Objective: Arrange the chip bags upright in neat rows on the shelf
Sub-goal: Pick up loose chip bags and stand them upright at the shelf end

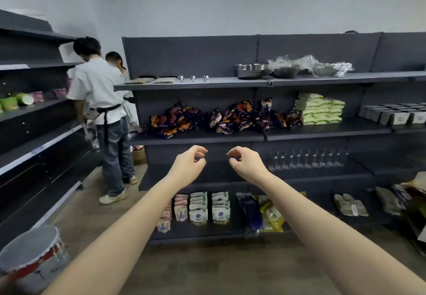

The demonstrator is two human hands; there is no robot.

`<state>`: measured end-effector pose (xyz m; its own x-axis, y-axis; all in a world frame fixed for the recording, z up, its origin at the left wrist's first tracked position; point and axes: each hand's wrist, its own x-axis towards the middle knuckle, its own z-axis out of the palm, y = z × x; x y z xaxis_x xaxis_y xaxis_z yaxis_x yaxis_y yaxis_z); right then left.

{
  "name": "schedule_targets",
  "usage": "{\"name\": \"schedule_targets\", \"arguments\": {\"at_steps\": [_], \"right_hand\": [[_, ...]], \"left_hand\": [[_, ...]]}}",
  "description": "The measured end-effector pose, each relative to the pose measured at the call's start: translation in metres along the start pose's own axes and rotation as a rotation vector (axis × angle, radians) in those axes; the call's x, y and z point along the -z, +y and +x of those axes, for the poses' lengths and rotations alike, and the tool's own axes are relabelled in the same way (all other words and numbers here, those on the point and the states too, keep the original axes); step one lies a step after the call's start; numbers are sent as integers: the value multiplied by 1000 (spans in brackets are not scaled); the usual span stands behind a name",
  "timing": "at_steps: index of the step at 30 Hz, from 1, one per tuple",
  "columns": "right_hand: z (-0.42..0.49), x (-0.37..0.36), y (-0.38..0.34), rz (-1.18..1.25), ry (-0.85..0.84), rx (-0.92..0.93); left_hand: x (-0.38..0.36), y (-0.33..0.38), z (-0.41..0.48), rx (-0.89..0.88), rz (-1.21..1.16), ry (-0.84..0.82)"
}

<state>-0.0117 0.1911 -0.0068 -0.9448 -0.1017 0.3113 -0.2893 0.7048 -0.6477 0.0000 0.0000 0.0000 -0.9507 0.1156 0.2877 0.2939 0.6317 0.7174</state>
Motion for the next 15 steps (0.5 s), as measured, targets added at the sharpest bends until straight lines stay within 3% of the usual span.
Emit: {"name": "schedule_targets", "arguments": {"at_steps": [7, 15], "right_hand": [[51, -46, 32, 4, -78, -60], [176, -101, 47, -7, -89, -127]], "left_hand": [[-19, -53, 55, 65, -5, -41], [1, -127, 176, 59, -8, -100]]}}
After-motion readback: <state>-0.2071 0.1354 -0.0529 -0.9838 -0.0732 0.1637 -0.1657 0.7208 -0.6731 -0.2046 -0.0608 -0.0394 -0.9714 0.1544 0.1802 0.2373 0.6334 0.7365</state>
